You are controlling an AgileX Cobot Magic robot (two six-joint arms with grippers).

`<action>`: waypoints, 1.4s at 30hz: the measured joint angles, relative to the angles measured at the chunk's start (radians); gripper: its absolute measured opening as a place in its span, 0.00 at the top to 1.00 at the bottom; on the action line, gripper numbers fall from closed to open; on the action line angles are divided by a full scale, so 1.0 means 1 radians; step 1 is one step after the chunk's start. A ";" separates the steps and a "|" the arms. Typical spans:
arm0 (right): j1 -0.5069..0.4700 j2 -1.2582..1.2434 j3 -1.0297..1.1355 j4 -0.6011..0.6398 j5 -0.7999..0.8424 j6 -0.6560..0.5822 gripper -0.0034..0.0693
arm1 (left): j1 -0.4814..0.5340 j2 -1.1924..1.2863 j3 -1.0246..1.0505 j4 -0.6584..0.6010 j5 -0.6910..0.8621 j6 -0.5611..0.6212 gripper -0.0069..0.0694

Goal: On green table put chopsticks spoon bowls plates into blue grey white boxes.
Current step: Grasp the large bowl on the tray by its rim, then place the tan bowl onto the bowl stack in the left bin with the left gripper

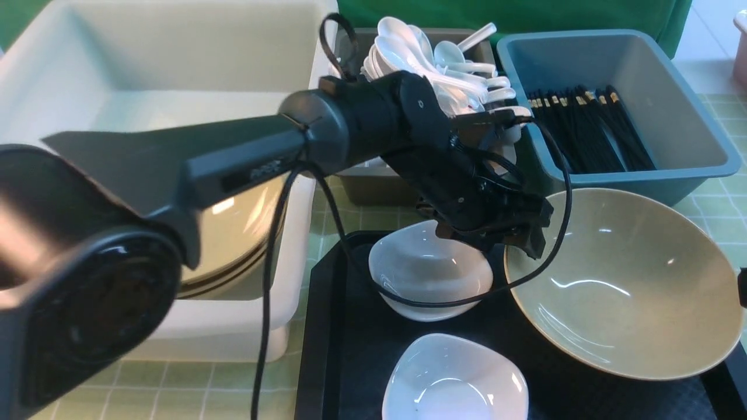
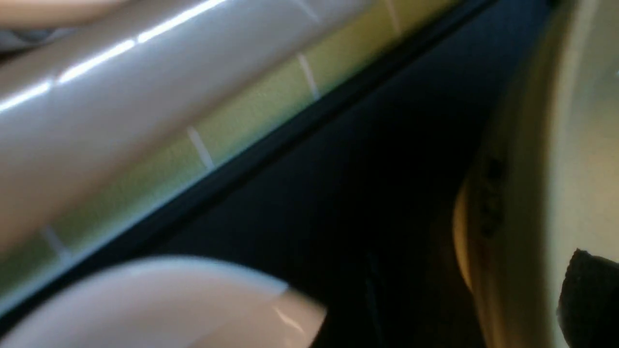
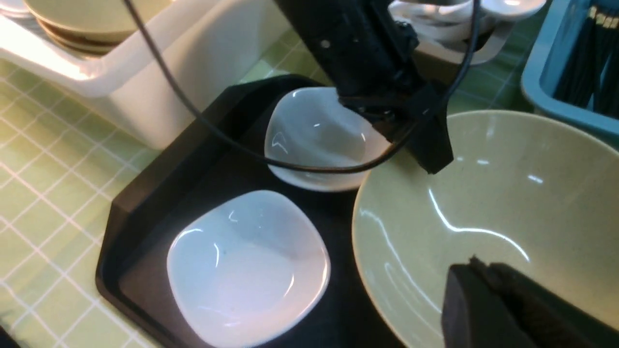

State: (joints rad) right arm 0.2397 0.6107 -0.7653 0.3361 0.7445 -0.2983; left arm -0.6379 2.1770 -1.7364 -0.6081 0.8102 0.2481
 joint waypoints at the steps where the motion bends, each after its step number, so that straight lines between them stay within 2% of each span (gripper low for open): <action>1: 0.000 0.000 0.000 -0.003 0.001 -0.004 0.92 | 0.000 0.004 -0.009 -0.001 0.008 0.005 0.43; 6: 0.000 0.000 0.000 -0.008 0.002 -0.015 0.92 | 0.000 0.002 -0.045 -0.012 0.068 0.047 0.83; 7: 0.000 0.000 0.000 -0.008 0.001 -0.015 0.92 | 0.000 0.001 -0.050 -0.012 0.080 0.049 0.86; 12: 0.000 0.000 0.000 -0.008 -0.005 -0.041 0.91 | 0.000 -0.028 -0.087 -0.005 0.143 0.065 0.89; 15: 0.000 0.013 -0.025 -0.007 0.001 -0.073 0.90 | 0.001 -0.106 -0.102 0.068 0.213 0.087 0.89; 21: 0.000 0.109 -0.173 0.058 0.025 -0.170 0.90 | 0.084 -0.288 -0.102 0.111 0.316 0.073 0.89; 25: 0.000 0.205 -0.254 0.217 0.028 -0.303 0.89 | 0.276 -0.453 -0.094 0.114 0.410 0.062 0.89; 26: 0.000 0.209 -0.255 0.225 0.028 -0.309 0.89 | 0.297 -0.460 -0.090 0.114 0.413 0.061 0.89; 28: 0.002 0.256 -0.261 0.315 0.044 -0.376 0.89 | 0.452 -0.559 -0.040 0.117 0.440 0.043 0.89; 30: 0.007 0.278 -0.261 0.342 0.052 -0.396 0.89 | 0.532 -0.591 -0.003 0.117 0.441 0.041 0.89; 34: 0.061 0.359 -0.261 0.400 0.078 -0.454 0.89 | 0.857 -0.701 0.169 0.117 0.442 0.034 0.89; 35: 0.061 0.362 -0.261 0.400 0.078 -0.454 0.89 | 0.870 -0.703 0.176 0.117 0.442 0.033 0.89; 38: 0.104 0.408 -0.261 0.403 0.069 -0.483 0.89 | 1.036 -0.718 0.284 0.119 0.437 0.031 0.89; 42: 0.153 0.457 -0.261 0.404 0.033 -0.490 0.89 | 1.127 -0.717 0.394 0.141 0.424 0.047 0.89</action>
State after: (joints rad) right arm 0.3925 1.0677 -1.0259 0.7405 0.7775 -0.7884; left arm 0.4890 1.4598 -1.3429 -0.4670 1.2346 0.2955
